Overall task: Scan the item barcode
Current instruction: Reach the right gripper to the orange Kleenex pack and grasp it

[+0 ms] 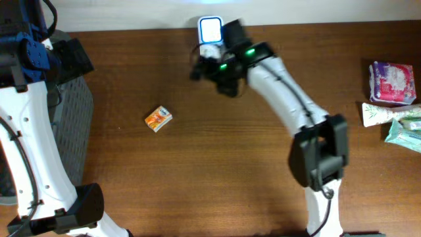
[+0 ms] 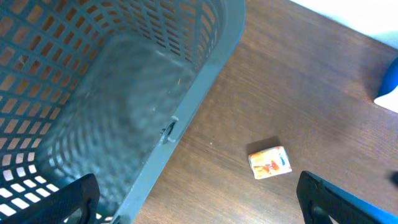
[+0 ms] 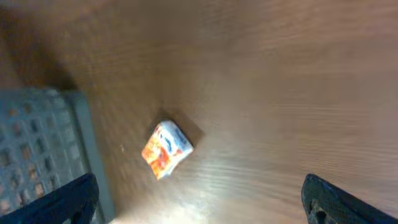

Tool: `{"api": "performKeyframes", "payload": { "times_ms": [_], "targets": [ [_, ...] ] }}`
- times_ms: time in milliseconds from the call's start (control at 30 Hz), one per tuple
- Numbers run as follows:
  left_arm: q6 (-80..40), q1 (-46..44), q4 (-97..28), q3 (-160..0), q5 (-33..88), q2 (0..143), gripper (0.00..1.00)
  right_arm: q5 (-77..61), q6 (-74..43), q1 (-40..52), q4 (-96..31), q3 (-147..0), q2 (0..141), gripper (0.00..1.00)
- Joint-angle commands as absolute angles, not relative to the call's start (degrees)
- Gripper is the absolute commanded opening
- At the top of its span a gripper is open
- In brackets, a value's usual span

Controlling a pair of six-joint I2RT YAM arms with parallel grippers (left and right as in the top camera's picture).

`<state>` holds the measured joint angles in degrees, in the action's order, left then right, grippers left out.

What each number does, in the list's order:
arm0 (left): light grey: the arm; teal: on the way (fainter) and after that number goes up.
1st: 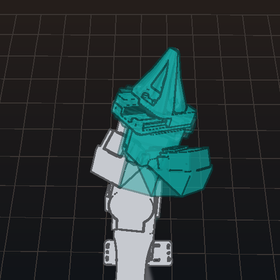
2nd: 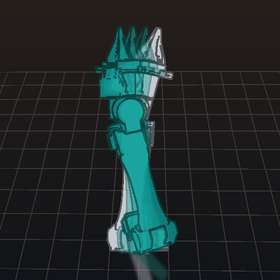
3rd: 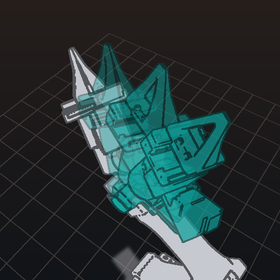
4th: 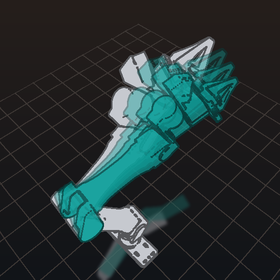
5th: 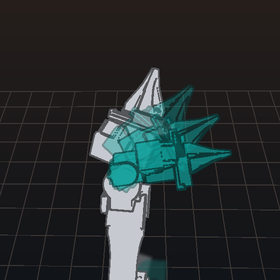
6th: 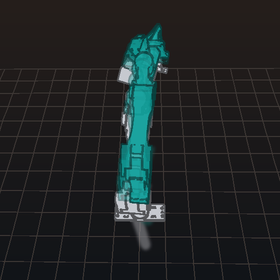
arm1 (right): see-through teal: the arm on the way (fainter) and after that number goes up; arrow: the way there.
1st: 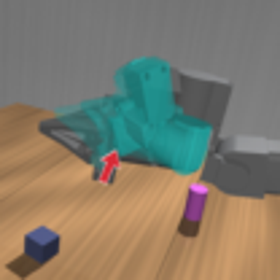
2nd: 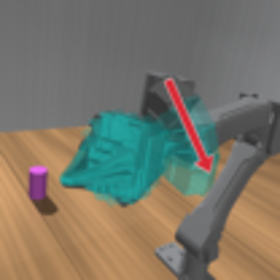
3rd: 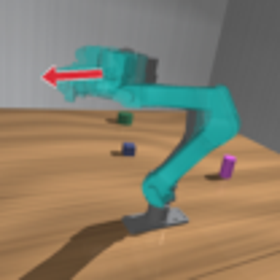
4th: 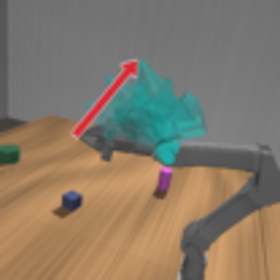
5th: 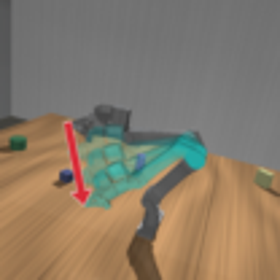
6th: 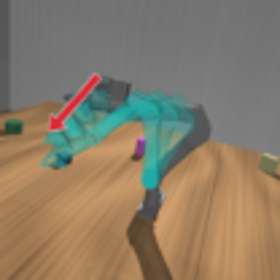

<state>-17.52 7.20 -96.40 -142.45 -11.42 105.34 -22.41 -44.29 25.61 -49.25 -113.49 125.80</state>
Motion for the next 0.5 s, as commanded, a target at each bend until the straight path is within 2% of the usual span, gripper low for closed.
{"api": "performKeyframes", "payload": {
  "times_ms": [0,67,100,167,200,300,467],
  "targets": [
    [-17.04,7.31,-96.33,-143.13,-11.84,104.86,0.99,-12.60,-60.77,32.01,-46.70,-113.34,129.47,0.99],
    [-17.04,7.31,-96.33,-143.13,-11.84,104.86,0.99,-12.36,-68.64,35.33,-44.82,-113.34,131.92,0.93],
    [-17.04,7.31,-96.33,-143.13,-11.84,104.86,0.99,-12.38,-71.59,37.04,-42.54,-113.34,133.34,0.82],
    [-17.02,7.31,-96.33,-143.13,-11.84,104.86,0.99,-12.40,-73.71,39.09,-39.24,-113.34,135.04,0.75],
    [-17.02,7.31,-96.33,-143.13,-11.84,104.86,0.99,-12.36,-75.96,40.53,-38.11,-113.34,136.22,0.66],
    [-17.04,7.31,-96.33,-143.13,-11.84,104.86,0.99,-12.29,-80.79,42.44,-38.04,-113.34,137.38,0.63],
    [-17.04,7.31,-96.33,-143.13,-11.84,104.86,0.99,-9.78,-80.97,44.42,-37.32,-113.34,140.14,0.62]
  ]
}}
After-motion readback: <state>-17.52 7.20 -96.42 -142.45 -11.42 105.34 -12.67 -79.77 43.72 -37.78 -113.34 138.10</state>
